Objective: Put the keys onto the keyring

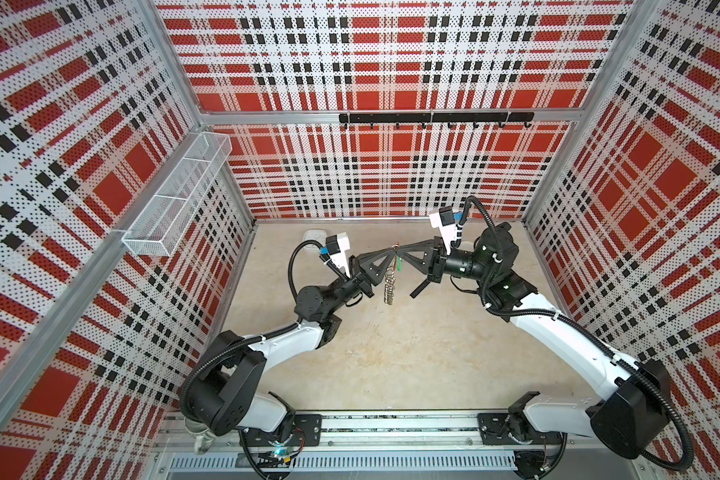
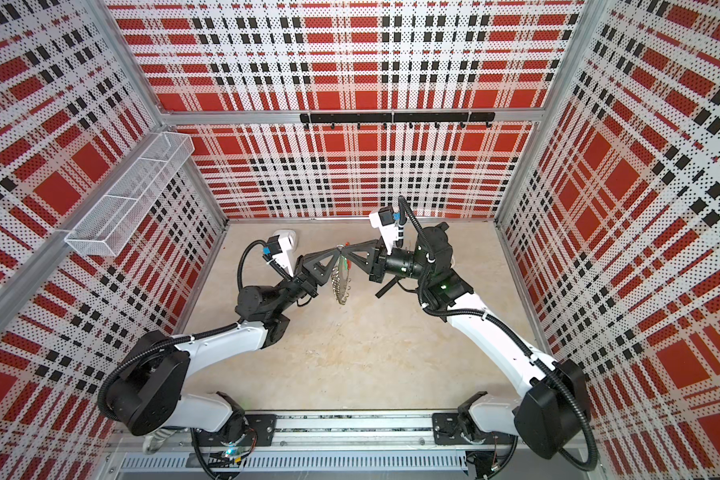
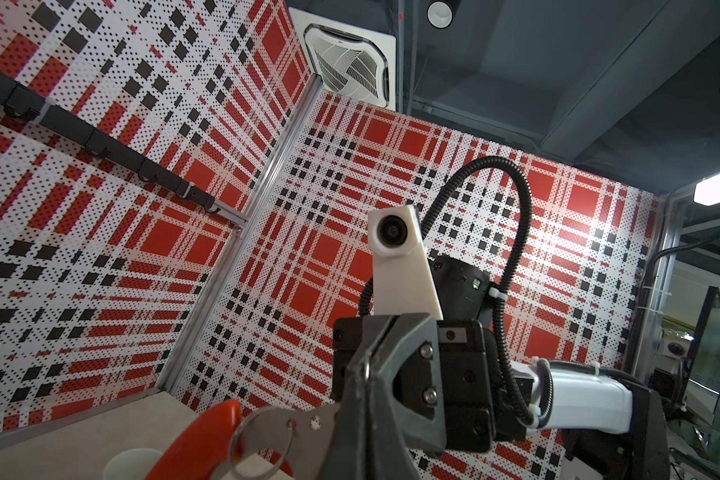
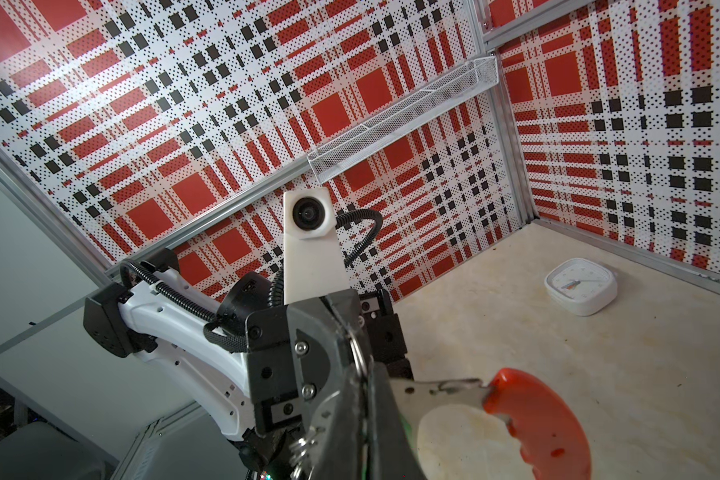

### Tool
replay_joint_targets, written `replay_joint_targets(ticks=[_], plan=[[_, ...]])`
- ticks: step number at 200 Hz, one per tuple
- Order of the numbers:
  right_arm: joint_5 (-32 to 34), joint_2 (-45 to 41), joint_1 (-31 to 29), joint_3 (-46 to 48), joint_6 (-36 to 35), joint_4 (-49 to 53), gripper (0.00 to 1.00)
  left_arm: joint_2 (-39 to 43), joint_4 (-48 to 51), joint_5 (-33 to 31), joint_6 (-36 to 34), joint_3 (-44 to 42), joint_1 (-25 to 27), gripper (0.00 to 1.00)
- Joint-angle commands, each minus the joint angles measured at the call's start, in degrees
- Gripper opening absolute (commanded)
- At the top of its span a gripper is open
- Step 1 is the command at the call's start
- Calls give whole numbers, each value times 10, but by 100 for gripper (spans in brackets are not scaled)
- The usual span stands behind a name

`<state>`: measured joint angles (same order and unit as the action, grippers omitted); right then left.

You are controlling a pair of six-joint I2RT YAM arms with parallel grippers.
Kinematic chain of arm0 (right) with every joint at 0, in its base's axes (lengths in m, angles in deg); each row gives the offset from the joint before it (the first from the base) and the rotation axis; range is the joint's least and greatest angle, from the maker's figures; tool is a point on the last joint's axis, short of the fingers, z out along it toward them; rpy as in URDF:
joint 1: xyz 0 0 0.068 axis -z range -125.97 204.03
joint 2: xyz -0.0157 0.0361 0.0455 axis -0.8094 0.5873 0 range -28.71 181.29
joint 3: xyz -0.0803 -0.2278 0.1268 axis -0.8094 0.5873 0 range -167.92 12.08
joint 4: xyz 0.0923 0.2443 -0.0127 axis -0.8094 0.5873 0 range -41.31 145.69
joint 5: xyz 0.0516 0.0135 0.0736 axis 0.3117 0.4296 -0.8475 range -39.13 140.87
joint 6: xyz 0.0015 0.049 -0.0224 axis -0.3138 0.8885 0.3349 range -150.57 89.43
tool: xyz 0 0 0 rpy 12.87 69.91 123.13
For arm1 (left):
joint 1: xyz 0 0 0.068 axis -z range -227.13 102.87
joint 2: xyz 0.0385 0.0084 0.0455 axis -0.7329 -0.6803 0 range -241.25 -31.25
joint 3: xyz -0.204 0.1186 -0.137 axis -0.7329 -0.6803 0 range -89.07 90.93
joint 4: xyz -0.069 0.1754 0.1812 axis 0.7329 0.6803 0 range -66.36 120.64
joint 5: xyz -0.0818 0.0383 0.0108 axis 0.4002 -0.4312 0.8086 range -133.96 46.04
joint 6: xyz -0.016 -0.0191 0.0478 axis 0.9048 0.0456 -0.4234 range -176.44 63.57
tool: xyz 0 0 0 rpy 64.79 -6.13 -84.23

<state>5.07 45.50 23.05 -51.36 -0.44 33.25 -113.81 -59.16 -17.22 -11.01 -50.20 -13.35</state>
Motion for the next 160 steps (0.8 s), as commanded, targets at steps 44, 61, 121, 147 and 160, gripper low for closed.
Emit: replay_joint_targets(ticks=[44,61,121,147,160], plan=[[118,12,-6,-70,-193,239,0,81,200,43,-227,-20,-41,30],[159,13,-11,-81,-243,283,0,125,333,55,-388,-9,-46,31],[213,16,-40,-87,-317,323,0,101,807,105,-734,186,-52,28],[202,12,-40,-82,-312,318,0,78,836,124,-750,223,-50,27],[201,8,-40,-81,-312,317,0,73,836,133,-751,229,-51,26]])
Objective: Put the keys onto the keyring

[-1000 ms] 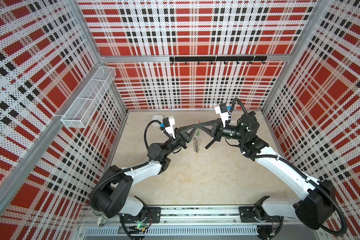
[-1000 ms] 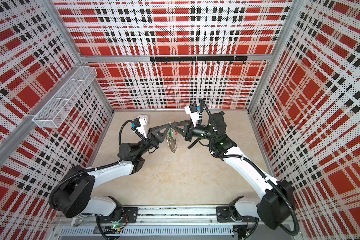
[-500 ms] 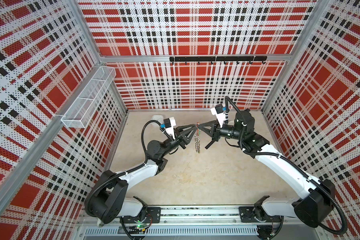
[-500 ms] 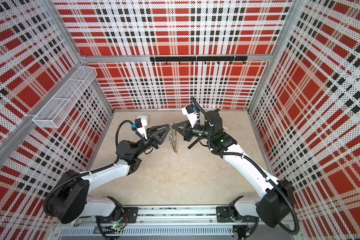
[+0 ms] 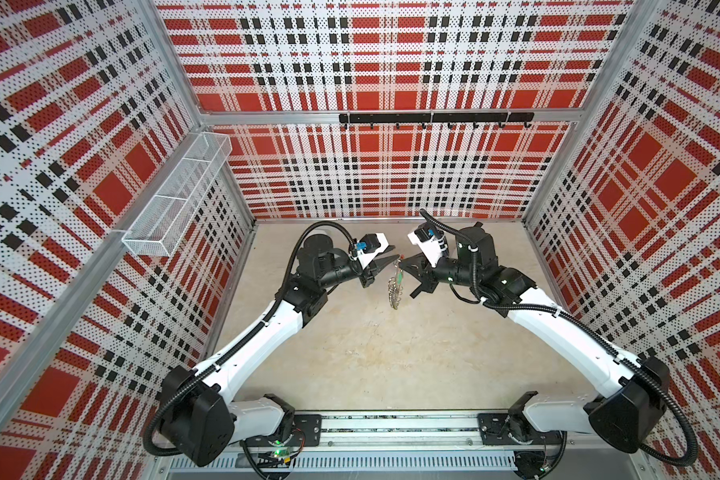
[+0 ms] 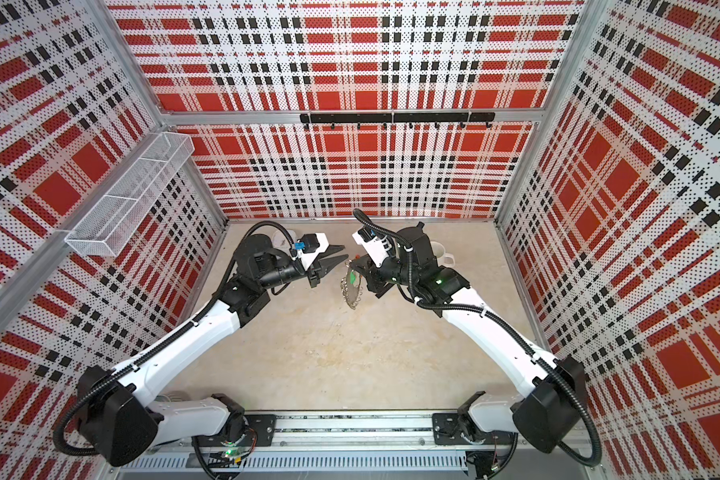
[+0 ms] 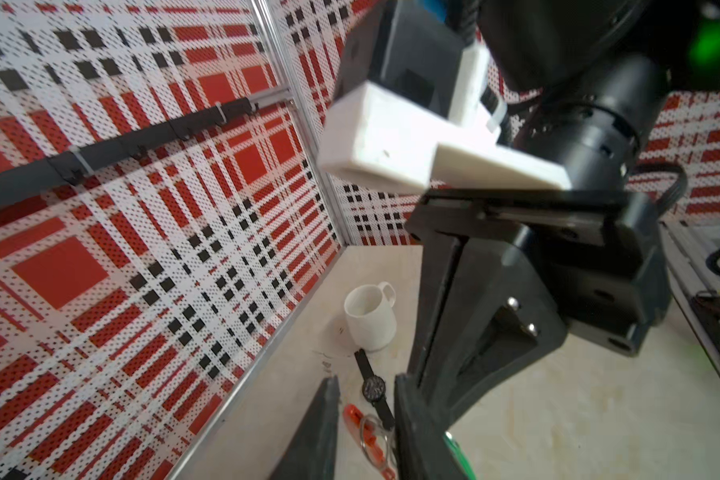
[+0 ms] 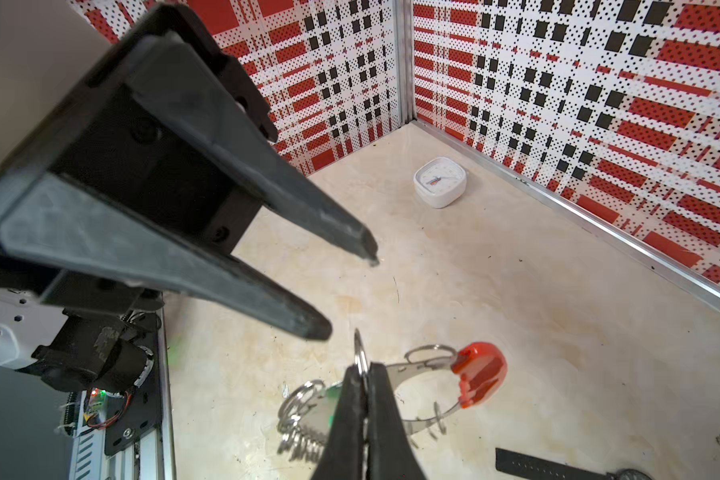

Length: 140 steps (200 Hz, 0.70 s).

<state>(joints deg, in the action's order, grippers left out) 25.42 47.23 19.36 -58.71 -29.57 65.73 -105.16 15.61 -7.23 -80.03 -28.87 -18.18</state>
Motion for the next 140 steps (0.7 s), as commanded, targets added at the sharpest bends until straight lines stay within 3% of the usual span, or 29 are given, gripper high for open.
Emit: replay_joint_targets(ticks=[1,67,109,140], plan=[[-2,-9,-3,-7,-21,-8,0,-13,89,34,-61,17,-3,26],[-11,-15,-4,-4,-22,-10,0,-26,132,59,-81,49,-11,26],[-14,-17,-4,-5,-22,-11,0,-34,142,63,-82,58,-12,13],[-16,-19,-4,-6,-23,-11,0,-40,155,63,-86,66,-13,11]])
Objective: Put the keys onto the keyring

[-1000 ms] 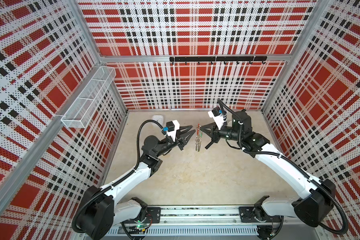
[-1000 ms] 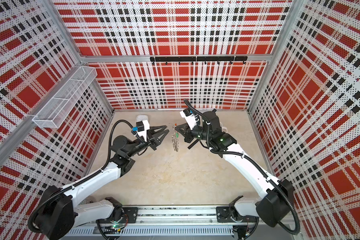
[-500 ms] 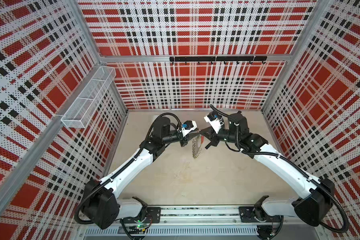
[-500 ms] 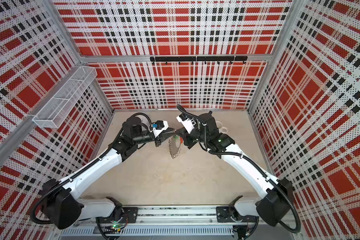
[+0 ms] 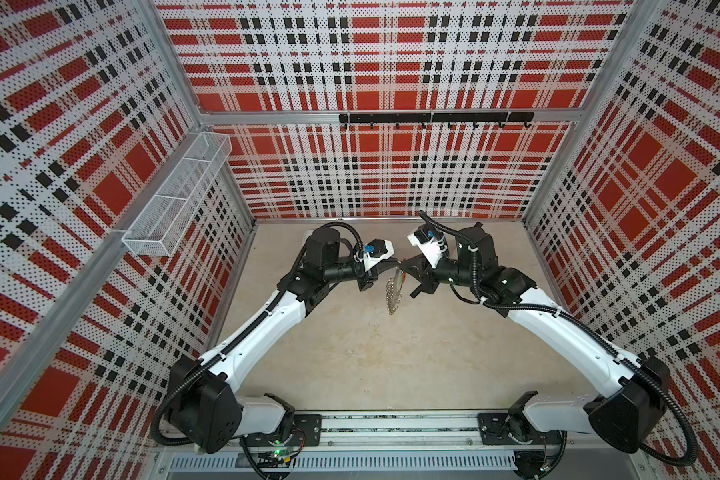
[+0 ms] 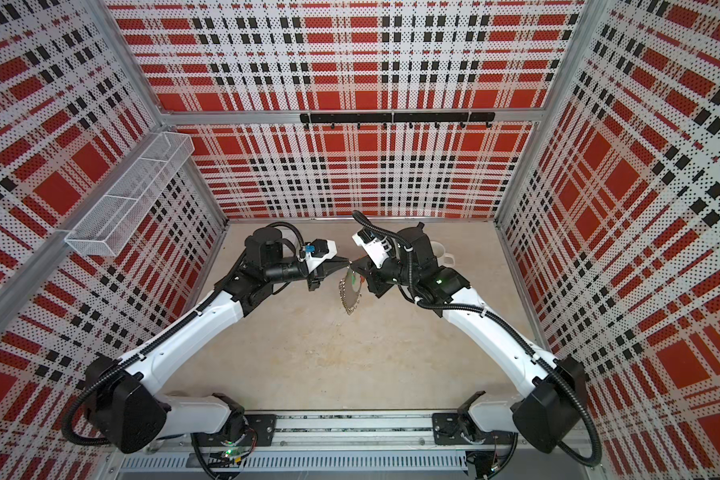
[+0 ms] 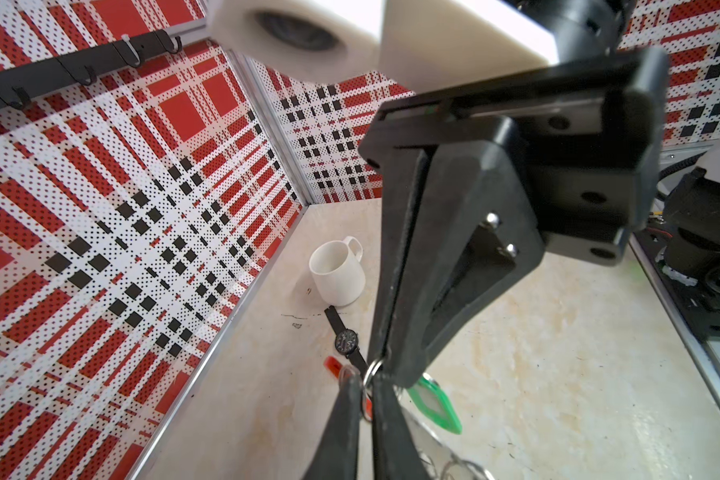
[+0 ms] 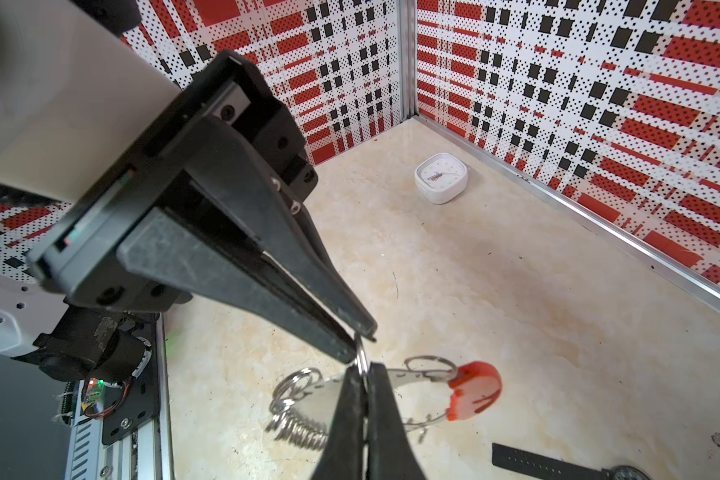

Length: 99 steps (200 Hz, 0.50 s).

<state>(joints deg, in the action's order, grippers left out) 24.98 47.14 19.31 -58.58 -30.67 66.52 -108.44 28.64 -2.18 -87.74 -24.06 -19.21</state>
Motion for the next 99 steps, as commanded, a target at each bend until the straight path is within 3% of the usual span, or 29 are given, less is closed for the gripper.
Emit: replay_joint_targets(ticks=[1,21,49,99], plan=[[-12,-19,-4,-7,-12,-19,0,-8,25,13,-10,18,-3,11],[-16,-20,-4,-7,-13,-20,0,-12,33,13,-13,23,-5,12],[-26,-19,-6,-8,-15,-20,0,-16,50,8,-21,33,-7,30],[-28,-18,-8,-10,-17,-23,0,-28,67,23,-28,50,-11,29]])
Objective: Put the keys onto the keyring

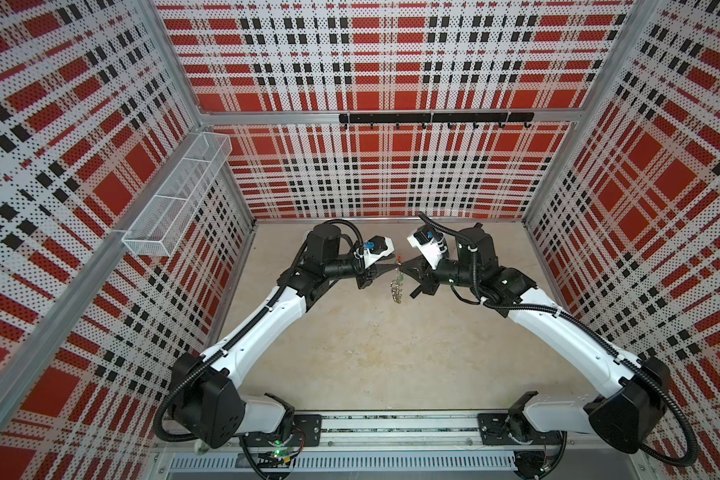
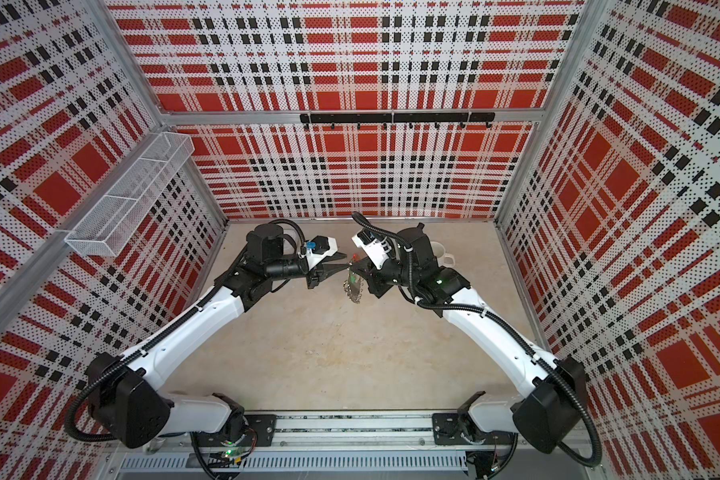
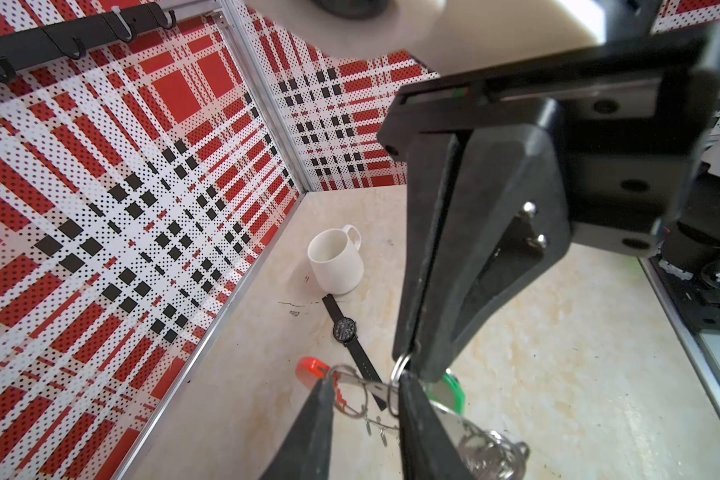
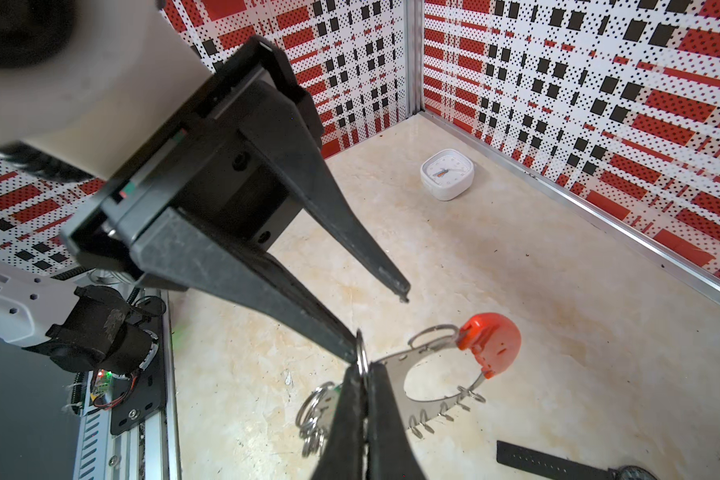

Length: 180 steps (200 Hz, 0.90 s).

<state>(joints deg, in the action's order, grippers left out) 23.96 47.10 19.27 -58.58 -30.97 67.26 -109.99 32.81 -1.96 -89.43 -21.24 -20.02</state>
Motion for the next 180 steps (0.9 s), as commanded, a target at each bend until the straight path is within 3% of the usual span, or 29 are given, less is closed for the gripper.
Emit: replay_joint_targets(ticks=[1,68,114,140,166,180], plan=[[-17,-17,-8,-10,-14,-30,0,-13,26,22,-11,22,-3,29],[-19,-9,-8,-16,-16,-31,0,-45,88,78,-26,57,-2,18],[-20,-8,-8,-13,-14,-34,0,-50,100,83,-32,64,-4,0],[-19,-13,-9,-5,0,-42,0,-45,91,83,-29,62,-9,0],[-28,-14,-7,9,28,-61,0,-19,-16,77,60,23,-18,0],[-52,-11,-1,17,55,-78,11,3,-132,72,148,-26,-23,0]])
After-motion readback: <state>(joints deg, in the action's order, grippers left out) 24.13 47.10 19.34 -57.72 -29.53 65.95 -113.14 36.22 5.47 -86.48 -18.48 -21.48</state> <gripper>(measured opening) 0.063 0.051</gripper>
